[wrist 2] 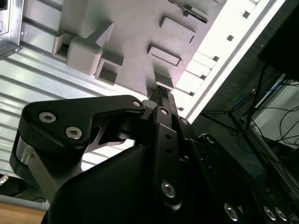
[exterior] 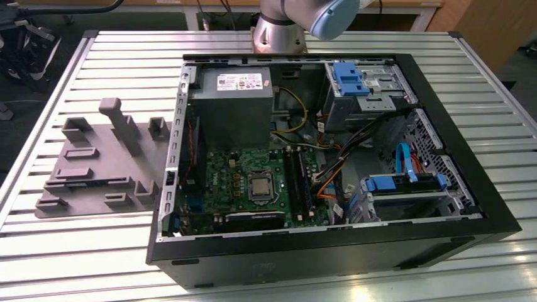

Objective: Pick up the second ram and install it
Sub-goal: 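Pick up the second ram and move it above second insertion slot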

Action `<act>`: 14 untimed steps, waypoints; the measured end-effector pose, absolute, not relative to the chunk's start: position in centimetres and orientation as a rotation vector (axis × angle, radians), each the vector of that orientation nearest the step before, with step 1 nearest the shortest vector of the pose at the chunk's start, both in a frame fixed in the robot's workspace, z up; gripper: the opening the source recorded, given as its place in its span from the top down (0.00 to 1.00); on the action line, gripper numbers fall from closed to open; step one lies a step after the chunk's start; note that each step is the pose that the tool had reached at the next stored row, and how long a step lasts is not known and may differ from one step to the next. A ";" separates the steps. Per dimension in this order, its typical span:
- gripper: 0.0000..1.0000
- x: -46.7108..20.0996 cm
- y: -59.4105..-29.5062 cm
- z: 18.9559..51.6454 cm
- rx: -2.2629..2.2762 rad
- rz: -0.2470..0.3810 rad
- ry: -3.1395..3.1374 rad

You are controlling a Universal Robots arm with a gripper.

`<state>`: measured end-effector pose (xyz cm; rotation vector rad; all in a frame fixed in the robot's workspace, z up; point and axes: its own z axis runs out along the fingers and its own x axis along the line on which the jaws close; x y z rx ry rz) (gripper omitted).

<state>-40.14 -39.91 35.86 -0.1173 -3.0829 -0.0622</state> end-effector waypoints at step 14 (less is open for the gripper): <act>0.89 -40.1 -39.9 35.7 0.244 -0.052 -3.071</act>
